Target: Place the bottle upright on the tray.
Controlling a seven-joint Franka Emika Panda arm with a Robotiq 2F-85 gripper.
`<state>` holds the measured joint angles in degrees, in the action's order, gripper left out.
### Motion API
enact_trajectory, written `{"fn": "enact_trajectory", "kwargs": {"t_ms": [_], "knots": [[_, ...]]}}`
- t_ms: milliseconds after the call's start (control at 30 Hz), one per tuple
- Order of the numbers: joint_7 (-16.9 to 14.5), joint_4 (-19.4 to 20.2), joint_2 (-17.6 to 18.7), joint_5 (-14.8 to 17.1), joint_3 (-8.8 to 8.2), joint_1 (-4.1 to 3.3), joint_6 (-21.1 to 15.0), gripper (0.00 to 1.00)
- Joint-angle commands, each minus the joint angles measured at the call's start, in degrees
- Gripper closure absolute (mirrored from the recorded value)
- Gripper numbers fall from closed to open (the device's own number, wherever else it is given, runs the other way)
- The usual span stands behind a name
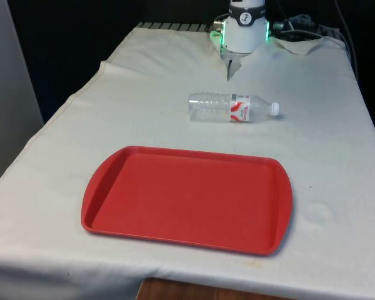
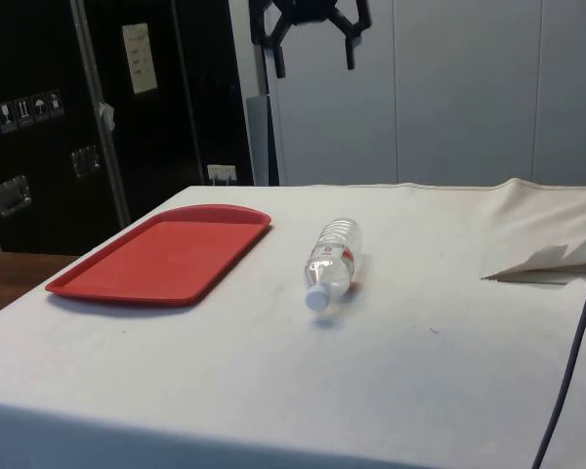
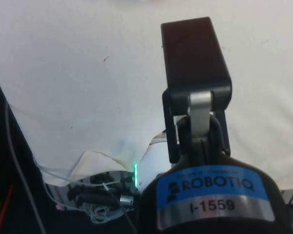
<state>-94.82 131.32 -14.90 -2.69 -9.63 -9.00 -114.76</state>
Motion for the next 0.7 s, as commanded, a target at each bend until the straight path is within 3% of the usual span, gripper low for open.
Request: {"fn": "enact_trajectory", "kwargs": {"t_ms": [0, 200, 400, 433, 667], "knots": [[0.23, 0.46, 0.06, 0.0, 0.06, 0.0, -0.92, 0.0], [0.11, 1.03, 0.17, 0.34, 0.06, 0.0, -0.74, 0.0], [1.78, 2.41, 0.34, 0.06, 0.69, 0.0, -4.3, 0.0], [1.03, 2.18, 0.52, 0.46, 0.46, -0.06, -3.32, 0.0], [4.41, 3.9, 0.4, -0.74, 2.01, 0.11, -8.19, 0.0]]}}
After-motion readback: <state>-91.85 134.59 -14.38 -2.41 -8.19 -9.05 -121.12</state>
